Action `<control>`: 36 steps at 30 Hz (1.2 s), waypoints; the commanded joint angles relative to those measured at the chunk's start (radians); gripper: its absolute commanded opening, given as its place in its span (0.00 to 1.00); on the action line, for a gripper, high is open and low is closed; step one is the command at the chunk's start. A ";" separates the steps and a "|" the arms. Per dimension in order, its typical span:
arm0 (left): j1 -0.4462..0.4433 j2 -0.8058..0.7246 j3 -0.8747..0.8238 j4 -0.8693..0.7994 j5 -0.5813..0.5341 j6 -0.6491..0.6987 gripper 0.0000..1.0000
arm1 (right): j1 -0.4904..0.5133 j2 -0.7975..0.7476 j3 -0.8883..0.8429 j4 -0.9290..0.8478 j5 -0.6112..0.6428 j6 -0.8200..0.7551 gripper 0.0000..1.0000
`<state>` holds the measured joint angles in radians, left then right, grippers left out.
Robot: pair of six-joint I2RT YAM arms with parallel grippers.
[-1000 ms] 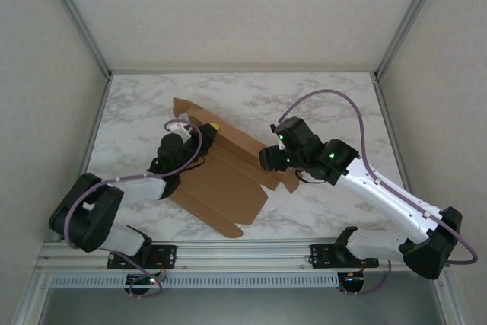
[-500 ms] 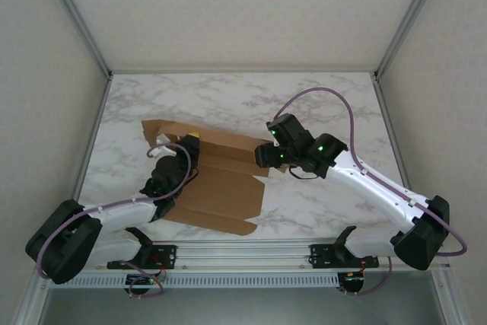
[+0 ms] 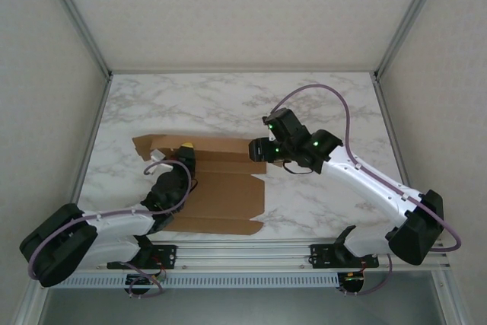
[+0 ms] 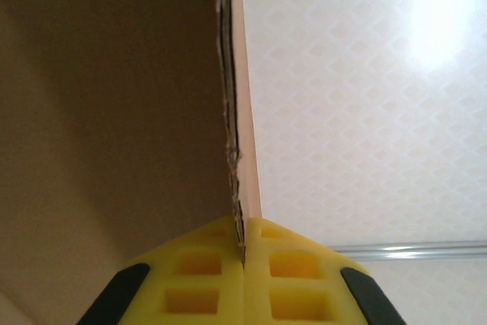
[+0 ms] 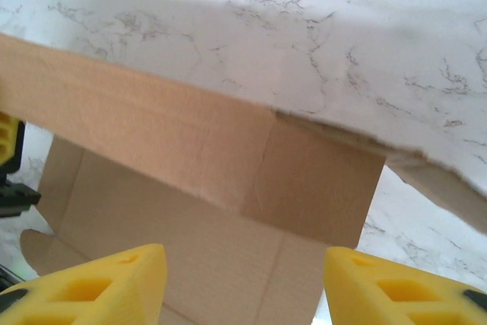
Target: Fold the paper box
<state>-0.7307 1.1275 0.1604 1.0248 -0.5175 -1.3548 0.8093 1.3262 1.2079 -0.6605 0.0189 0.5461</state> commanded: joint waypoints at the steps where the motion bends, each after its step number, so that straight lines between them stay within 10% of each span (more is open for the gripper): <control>1: -0.010 -0.052 -0.038 -0.014 -0.035 0.022 0.00 | -0.007 0.008 0.004 0.049 -0.041 0.045 0.58; 36: -0.008 -0.079 0.037 -0.255 -0.056 0.025 0.00 | -0.049 0.102 -0.042 0.191 -0.161 0.270 0.64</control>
<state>-0.7326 1.0363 0.1780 0.8246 -0.5472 -1.3579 0.7799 1.4162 1.1538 -0.5312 -0.0914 0.7853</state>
